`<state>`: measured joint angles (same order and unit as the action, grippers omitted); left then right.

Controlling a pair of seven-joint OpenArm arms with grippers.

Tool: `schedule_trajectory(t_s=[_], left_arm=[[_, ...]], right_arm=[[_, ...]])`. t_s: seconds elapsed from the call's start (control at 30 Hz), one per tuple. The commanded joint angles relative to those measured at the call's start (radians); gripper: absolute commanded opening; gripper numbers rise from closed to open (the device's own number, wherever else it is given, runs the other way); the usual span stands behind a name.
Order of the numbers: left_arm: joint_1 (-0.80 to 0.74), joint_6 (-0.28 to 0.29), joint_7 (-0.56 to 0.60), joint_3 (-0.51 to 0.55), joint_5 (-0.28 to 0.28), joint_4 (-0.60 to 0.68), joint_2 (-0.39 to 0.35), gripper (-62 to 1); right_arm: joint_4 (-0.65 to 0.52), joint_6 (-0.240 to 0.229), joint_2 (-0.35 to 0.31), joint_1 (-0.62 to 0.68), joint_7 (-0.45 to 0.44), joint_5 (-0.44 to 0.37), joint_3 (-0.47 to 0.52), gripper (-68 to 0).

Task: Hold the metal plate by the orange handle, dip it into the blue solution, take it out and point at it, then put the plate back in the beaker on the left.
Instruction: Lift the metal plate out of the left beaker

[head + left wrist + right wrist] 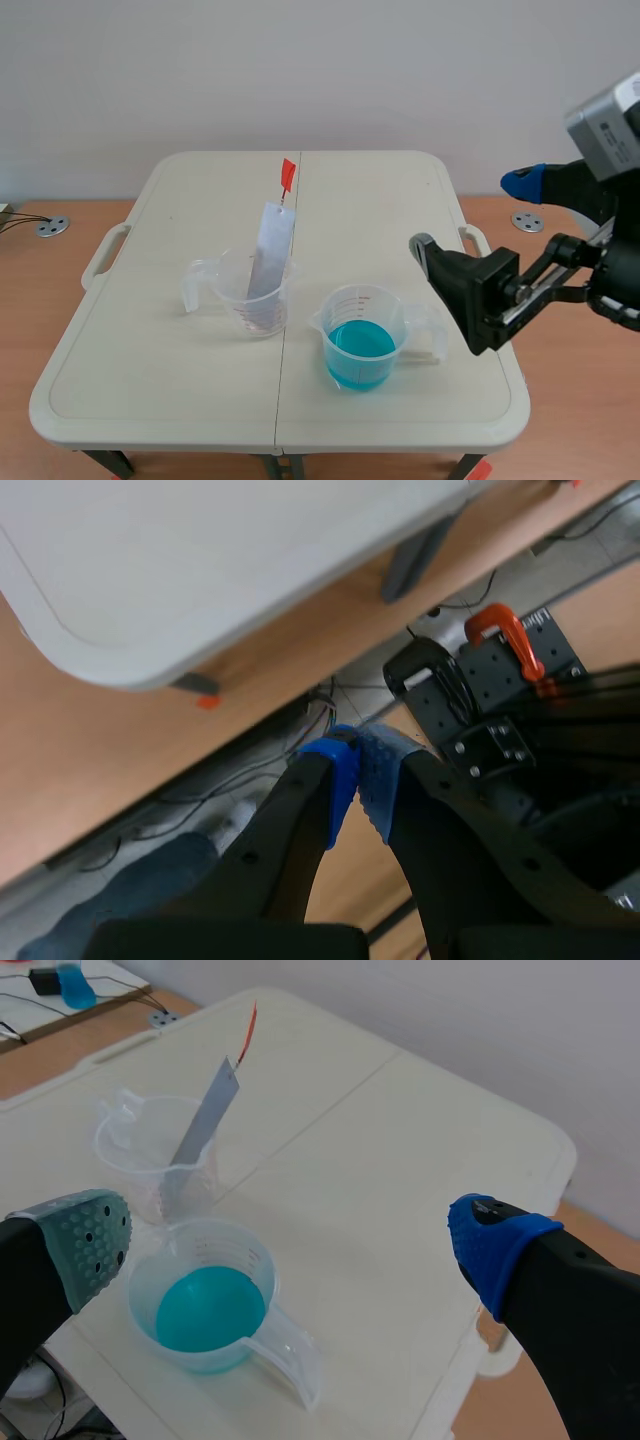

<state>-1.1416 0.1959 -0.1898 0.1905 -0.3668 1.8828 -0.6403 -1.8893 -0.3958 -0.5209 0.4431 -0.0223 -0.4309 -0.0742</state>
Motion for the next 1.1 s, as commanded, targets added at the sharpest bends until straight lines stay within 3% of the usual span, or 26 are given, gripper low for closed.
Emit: schedule_trajectory(t_s=[0.0, 0.27, 0.63, 1.07], left_arm=[[-0.029, -0.005, 0.013, 0.011, -0.006, 0.009, 0.002, -59.4], [-0.158, -0.029, 0.013, 0.027, -0.006, 0.009, 0.002, -59.4], [-0.175, -0.031, 0.013, 0.027, -0.006, 0.009, 0.002, -59.4], [-0.175, -0.03, 0.013, 0.027, -0.006, 0.009, 0.002, -59.4]], right_arm=[[0.022, 0.008, 0.001, -0.037, -0.016, -0.007, -0.012, -1.2], [0.13, 0.008, 0.007, -0.195, -0.016, -0.008, -0.108, -1.2], [0.273, 0.007, 0.133, -0.372, 0.028, -0.002, -0.193, -1.2], [0.462, 0.007, 0.234, -0.558, 0.047, 0.012, -0.293, -1.2]])
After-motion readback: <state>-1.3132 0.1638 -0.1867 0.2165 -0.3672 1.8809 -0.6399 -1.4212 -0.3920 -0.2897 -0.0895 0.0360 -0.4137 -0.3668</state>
